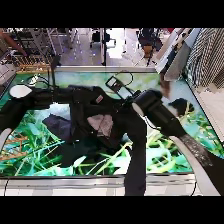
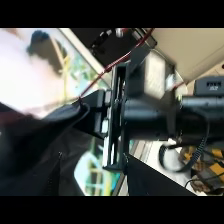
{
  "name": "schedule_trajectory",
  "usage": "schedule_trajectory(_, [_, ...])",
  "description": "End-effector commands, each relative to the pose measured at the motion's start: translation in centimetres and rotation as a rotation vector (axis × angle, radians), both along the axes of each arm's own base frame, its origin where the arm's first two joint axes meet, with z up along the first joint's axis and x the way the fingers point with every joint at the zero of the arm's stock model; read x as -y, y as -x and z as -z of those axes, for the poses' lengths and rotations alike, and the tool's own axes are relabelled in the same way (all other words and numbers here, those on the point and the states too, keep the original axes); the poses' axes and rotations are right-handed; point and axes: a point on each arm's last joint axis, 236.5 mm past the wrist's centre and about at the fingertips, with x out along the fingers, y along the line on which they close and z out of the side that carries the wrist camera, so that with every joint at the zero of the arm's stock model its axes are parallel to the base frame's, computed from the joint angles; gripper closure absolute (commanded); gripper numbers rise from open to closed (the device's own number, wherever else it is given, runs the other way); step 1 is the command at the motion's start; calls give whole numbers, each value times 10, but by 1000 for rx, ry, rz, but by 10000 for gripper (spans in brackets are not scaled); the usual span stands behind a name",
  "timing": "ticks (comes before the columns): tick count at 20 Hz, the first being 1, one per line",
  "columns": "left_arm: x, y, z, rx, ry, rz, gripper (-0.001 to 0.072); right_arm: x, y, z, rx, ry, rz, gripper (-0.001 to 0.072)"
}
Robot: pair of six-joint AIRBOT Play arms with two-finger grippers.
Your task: Fold the clothes and pants, and hang the long-sleeved shirts on hangers.
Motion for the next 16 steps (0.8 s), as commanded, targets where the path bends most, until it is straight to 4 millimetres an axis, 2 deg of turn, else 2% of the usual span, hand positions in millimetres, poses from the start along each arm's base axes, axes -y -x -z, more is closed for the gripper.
schedule_trajectory(1, [-11,30,-50,125,14,-11,282,-2,18,-50,35,-168,51,695])
schedule_trajectory(4, [-41,59,-104,240,36,-85,281,9,21,-89,57,-410,192,695])
schedule_trajectory(6, [-59,84,-135,276,61,-137,282,20,10,-130,148,-610,297,695])
schedule_trajectory(8, [-70,113,-158,347,57,-160,282,36,2,-176,262,-789,364,695])
schedule_trajectory(10, [-82,132,-175,416,49,-204,284,61,3,-220,394,-871,374,694])
schedule_trajectory(11, [-89,138,-182,443,43,-232,284,82,5,-238,464,-871,390,694])
schedule_trajectory(13, [-103,139,-187,473,22,-293,296,135,17,-259,564,-832,479,694])
schedule_trajectory(14, [-111,134,-183,481,-18,-333,296,167,27,-261,585,-801,558,694])
schedule_trajectory(16, [-129,117,-162,435,-114,-411,307,249,64,-244,578,-681,812,694])
